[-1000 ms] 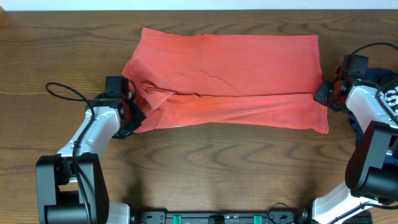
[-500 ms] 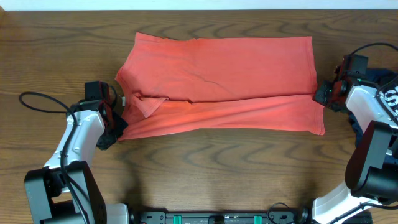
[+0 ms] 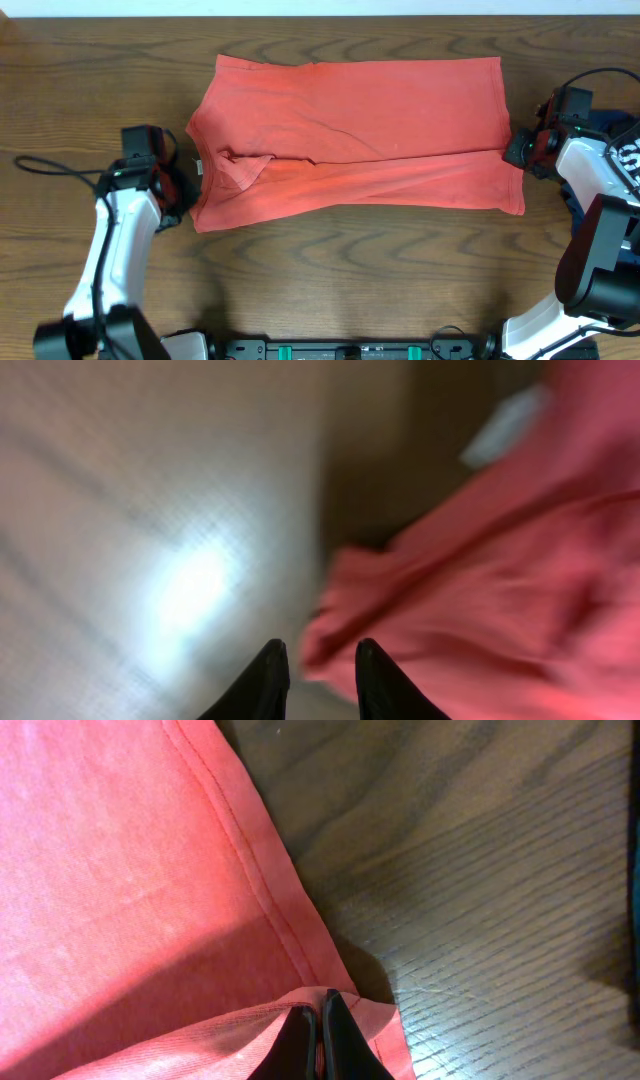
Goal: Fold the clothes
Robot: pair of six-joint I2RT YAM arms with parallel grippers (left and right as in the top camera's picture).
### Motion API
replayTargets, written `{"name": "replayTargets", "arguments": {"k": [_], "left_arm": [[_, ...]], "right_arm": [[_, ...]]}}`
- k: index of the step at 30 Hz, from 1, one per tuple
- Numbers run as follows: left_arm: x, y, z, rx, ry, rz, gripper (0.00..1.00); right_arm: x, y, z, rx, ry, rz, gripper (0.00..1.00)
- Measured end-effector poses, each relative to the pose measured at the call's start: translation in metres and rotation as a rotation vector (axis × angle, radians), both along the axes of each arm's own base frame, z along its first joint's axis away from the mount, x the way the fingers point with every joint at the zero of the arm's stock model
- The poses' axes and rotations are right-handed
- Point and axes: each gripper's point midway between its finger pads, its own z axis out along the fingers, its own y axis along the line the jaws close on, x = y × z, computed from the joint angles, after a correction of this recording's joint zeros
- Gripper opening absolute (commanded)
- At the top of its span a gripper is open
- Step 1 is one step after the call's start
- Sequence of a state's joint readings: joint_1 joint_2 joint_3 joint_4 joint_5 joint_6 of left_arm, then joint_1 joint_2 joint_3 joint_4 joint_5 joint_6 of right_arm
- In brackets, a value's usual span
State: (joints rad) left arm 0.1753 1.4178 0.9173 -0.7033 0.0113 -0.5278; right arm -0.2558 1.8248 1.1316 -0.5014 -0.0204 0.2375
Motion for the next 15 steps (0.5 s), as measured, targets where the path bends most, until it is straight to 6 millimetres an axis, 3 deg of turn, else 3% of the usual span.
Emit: {"name": "replayTargets", "arguments": {"k": [2, 6, 15], "left_arm": [[0.015, -0.004, 0.016, -0.018, -0.092, -0.025, 0.40], [0.036, -0.017, 0.031, -0.081, -0.201, -0.074, 0.45], [0.053, -0.061, 0.016, -0.204, -0.205, -0.207, 0.49]], "right_arm": [[0.001, 0.000, 0.000, 0.002, -0.004, 0.002, 0.01], [0.004, 0.002, 0.002, 0.000, -0.017, 0.012, 0.01], [0.014, 0.019, 0.004, -0.008, -0.043, 0.067, 0.01]]}}
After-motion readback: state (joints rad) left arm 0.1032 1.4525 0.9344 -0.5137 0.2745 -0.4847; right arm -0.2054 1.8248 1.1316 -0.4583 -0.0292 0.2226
